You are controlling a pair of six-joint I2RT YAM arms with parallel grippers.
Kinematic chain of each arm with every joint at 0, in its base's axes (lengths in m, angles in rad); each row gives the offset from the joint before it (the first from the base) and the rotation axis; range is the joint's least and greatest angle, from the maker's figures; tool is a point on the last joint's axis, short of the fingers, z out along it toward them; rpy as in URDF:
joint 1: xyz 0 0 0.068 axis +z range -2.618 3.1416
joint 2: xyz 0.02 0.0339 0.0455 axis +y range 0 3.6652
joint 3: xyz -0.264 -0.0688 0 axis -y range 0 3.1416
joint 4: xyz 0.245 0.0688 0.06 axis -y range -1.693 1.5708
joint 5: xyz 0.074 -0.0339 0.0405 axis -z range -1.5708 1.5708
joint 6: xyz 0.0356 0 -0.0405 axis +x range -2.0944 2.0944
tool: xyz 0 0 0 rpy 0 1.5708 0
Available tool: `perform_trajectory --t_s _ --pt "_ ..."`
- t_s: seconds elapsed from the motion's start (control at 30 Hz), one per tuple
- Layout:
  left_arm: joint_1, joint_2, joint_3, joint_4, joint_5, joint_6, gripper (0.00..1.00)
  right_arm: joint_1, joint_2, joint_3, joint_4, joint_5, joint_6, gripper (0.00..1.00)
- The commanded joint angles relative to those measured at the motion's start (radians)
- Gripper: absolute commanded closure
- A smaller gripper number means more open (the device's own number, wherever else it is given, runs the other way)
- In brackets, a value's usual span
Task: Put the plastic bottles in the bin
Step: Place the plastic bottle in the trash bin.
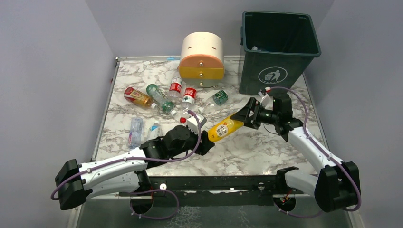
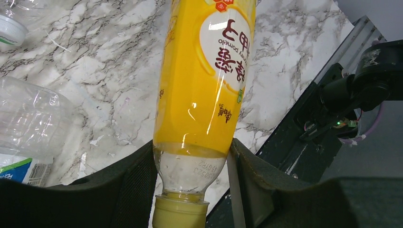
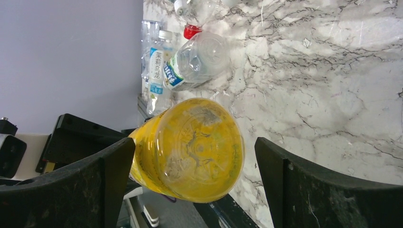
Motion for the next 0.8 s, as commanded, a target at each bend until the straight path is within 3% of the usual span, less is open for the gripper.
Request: perform_trajectory --t_s 0.0,0.77 --pt "-0.006 -0.017 0.022 0.041 -0.021 0.0 0.51 0.006 0.018 -0.043 0.069 -0.03 0.04 0.0" --pt "-0.012 0.001 -0.07 0.141 -0.041 -0.012 0.51 0.017 -0.01 -0.098 0.233 -0.151 0.24 0.01"
